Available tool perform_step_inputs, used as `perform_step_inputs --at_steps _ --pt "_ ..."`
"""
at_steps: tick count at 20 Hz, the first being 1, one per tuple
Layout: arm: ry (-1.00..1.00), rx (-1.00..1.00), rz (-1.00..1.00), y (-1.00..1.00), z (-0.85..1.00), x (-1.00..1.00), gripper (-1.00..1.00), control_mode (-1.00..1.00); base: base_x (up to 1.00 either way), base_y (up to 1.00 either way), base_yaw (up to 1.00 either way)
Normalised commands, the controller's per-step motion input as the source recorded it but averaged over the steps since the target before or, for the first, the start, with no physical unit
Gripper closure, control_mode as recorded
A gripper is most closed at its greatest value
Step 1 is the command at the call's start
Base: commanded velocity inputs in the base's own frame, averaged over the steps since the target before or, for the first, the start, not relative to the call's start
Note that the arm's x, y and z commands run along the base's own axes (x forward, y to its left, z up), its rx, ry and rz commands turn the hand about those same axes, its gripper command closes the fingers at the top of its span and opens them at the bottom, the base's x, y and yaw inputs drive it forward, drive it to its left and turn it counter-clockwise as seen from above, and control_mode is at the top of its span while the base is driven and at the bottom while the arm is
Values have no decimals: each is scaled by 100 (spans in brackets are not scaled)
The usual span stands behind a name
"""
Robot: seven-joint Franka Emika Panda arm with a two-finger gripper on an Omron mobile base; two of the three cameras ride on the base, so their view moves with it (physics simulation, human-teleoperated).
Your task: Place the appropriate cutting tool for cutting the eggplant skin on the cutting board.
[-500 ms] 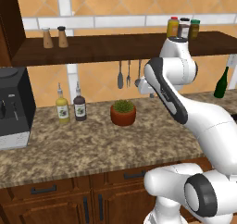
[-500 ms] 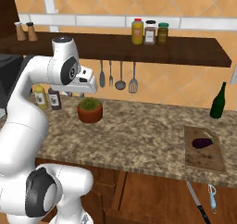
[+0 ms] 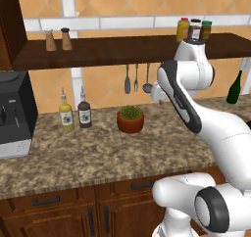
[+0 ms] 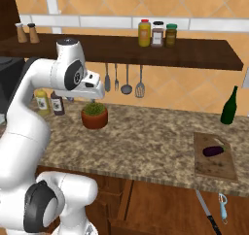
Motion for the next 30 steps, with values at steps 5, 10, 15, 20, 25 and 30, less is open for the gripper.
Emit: perform_step_inputs --at_steps 5,10,15,20,25,30 --pt "0 0 0 -75 -27 -51 -100 -100 0 0 0" --pt "0 0 0 -100 -42 -67 -100 -100 0 0 0" --pt "-1 0 0 -100 -48 -87 -100 -100 0 0 0" --pt "16 3 0 -94 -17 -41 -100 -100 0 0 0" --pt "20 1 0 -91 -25 -29 -100 -100 0 0 0" --pt "20 2 -1 -76 -17 -25 -100 -100 0 0 0"
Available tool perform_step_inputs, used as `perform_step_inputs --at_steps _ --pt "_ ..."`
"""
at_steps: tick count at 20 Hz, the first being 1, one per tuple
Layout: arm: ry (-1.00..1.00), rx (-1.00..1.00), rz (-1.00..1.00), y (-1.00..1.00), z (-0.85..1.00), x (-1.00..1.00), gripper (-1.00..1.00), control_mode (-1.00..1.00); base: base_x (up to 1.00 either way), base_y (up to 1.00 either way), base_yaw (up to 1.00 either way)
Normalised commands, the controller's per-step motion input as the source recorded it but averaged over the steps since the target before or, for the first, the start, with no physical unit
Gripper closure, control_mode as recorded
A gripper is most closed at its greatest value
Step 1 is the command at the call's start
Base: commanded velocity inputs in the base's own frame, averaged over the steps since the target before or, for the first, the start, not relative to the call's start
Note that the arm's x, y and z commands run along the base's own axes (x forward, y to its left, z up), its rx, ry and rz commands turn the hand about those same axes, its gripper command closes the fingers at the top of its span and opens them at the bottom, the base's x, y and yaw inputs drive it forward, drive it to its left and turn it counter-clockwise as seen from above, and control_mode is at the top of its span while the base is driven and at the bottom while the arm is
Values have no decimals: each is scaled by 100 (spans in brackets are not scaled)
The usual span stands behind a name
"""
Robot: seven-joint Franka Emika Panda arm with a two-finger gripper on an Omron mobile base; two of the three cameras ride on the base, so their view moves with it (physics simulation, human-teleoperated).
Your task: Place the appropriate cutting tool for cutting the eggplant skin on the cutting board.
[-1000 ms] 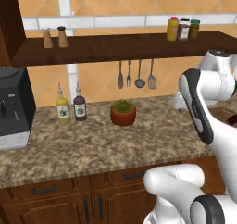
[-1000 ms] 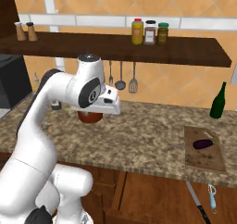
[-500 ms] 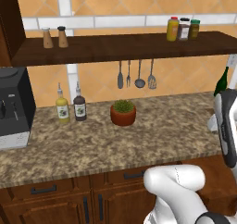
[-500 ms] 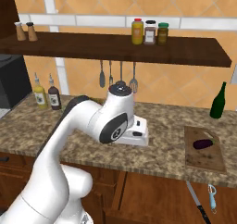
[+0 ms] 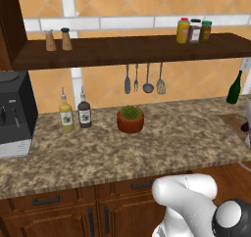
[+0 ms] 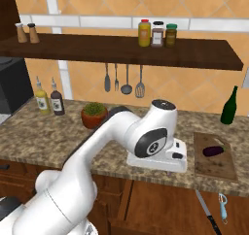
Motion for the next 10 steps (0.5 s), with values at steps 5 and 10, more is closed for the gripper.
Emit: perform_step_inputs --at_steps 5,10 --pt "19 0 -1 -40 -16 -13 -100 -100 0 0 0" --pt "5 0 -1 -15 -25 -13 -100 -100 0 0 0"
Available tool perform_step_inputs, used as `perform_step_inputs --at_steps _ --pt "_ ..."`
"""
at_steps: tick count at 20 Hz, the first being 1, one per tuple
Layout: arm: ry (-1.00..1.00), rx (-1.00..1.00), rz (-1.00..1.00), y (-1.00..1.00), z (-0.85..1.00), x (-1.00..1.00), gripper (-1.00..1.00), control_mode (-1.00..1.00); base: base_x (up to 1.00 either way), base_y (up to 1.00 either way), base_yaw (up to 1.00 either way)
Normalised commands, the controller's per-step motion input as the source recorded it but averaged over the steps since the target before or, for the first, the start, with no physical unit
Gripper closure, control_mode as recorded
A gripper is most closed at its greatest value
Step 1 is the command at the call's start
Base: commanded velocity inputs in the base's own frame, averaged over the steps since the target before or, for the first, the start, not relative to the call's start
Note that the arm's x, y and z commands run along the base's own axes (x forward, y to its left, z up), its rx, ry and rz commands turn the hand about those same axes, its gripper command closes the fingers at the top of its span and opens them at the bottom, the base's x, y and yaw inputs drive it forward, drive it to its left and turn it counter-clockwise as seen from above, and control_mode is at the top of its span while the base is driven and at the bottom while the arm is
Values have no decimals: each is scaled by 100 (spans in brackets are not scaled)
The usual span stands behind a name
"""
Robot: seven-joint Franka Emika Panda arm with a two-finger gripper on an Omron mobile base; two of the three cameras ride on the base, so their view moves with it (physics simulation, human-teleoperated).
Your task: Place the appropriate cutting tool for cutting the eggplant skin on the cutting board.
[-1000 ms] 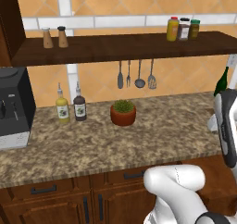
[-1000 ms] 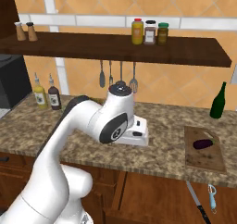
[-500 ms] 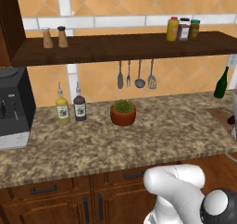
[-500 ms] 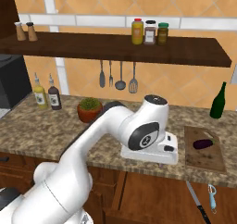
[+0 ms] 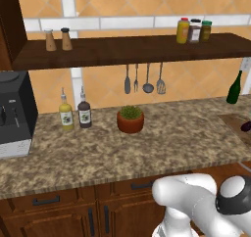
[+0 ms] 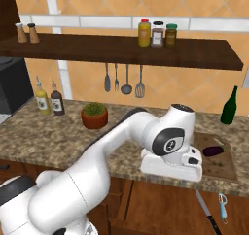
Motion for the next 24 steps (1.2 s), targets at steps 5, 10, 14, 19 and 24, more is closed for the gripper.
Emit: perform_step_inputs --at_steps 5,10,14,19,24 --pt "8 0 -2 -10 -39 -5 -100 -100 0 0 0" --pt "11 0 -3 -16 -46 0 -100 -100 0 0 0" --pt "3 0 -7 -27 -64 0 -100 -100 0 0 0" --pt "-8 -2 -5 -37 -65 0 -100 -100 0 0 0" --pt "-1 -1 -1 -46 -47 16 -100 -100 0 0 0"
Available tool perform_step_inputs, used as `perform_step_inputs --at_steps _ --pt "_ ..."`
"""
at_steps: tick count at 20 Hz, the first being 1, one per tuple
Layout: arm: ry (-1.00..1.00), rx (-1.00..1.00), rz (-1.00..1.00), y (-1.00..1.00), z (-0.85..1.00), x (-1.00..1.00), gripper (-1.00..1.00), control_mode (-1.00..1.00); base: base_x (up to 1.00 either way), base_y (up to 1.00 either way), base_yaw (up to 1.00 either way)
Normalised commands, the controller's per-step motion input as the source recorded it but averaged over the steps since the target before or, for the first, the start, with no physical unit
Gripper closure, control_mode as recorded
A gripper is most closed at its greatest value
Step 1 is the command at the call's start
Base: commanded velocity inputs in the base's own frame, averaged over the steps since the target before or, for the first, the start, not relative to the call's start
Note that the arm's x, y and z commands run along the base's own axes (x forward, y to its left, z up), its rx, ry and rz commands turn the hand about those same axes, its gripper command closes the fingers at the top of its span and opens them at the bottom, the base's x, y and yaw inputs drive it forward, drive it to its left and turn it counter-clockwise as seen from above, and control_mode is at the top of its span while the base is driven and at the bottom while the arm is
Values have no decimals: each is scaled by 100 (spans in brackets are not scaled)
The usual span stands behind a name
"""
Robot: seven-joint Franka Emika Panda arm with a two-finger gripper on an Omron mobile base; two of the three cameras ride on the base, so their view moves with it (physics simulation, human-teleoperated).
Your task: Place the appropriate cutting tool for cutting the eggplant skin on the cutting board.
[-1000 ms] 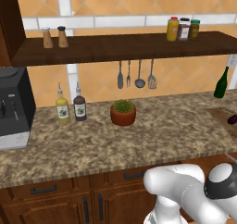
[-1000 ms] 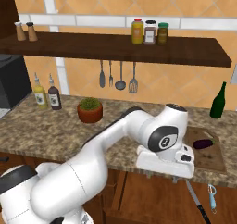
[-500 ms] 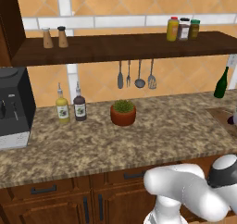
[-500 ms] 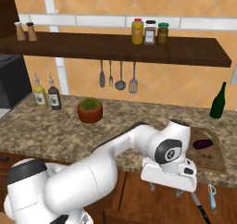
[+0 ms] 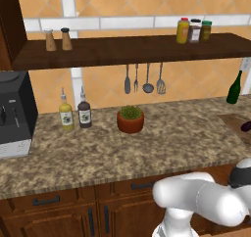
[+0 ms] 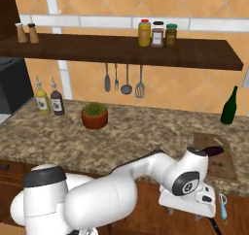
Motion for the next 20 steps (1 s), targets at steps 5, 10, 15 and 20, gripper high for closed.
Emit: perform_step_inputs --at_steps 5,10,15,20 --pt "4 0 0 -38 -49 37 -100 -100 0 0 0" --pt "4 0 0 -32 -53 20 -100 -100 0 0 0" --pt "4 1 -1 -10 -60 0 -100 -100 0 0 0" --pt "9 1 -3 0 -58 0 -100 -100 0 0 0"
